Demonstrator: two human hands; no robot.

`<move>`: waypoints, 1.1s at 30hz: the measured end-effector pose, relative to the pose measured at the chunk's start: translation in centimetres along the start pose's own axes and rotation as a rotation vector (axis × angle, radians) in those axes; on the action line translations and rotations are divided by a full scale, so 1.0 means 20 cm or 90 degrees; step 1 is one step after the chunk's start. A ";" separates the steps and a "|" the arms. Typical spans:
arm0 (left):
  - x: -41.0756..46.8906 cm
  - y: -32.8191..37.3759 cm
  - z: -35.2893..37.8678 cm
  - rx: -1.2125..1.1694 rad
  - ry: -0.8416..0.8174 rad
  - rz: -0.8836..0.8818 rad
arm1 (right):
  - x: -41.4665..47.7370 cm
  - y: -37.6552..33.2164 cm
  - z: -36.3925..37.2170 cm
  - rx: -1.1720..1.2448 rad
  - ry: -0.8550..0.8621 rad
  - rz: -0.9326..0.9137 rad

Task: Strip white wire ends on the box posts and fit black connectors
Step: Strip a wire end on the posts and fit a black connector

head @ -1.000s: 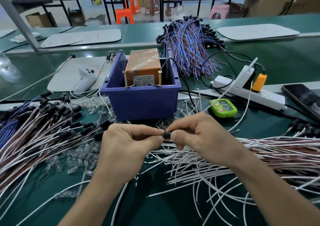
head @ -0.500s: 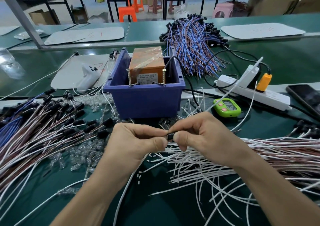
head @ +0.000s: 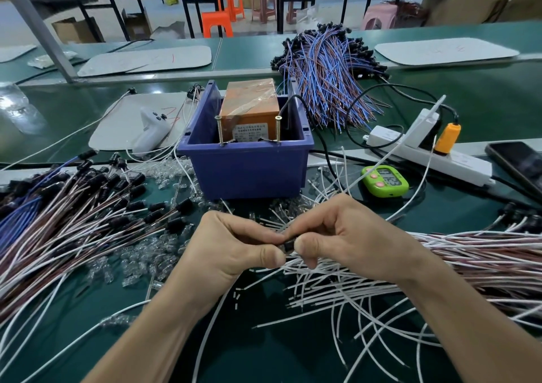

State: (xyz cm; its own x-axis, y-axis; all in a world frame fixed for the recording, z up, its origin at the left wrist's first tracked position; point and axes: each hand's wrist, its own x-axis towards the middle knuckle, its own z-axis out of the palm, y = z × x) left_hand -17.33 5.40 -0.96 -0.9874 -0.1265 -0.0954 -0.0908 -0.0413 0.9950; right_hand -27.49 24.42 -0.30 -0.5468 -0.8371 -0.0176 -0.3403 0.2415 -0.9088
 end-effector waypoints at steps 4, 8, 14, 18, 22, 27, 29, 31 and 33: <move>0.00 -0.01 0.00 0.003 0.020 0.009 | 0.00 0.00 0.01 -0.019 -0.004 0.002; 0.00 -0.01 0.01 -0.002 0.024 0.031 | 0.00 -0.01 0.01 -0.025 -0.002 0.004; 0.02 -0.03 -0.02 -0.022 -0.004 0.045 | -0.01 -0.03 0.02 0.008 -0.009 -0.013; 0.02 -0.04 -0.02 0.018 -0.011 0.054 | -0.01 -0.01 0.02 0.007 -0.020 -0.009; 0.03 -0.06 0.00 0.027 0.017 0.074 | 0.00 0.00 0.02 0.003 -0.018 0.000; 0.05 -0.04 0.07 -0.053 0.105 0.177 | 0.01 -0.03 0.02 0.065 0.091 -0.043; 0.05 -0.02 0.11 -0.093 0.140 0.175 | 0.01 -0.03 0.02 0.101 0.152 -0.059; 0.04 -0.03 0.12 -0.107 0.151 0.163 | 0.01 -0.05 0.01 0.159 0.196 -0.072; 0.01 -0.02 0.12 -0.086 0.139 0.164 | 0.01 -0.09 0.00 0.227 0.213 -0.077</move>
State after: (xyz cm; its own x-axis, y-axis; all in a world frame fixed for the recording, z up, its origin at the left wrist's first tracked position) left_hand -17.77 7.74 -1.41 -0.9235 -0.3571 0.1404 0.1902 -0.1084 0.9757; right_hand -26.95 23.72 1.30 -0.7550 -0.6310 0.1781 -0.1662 -0.0787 -0.9830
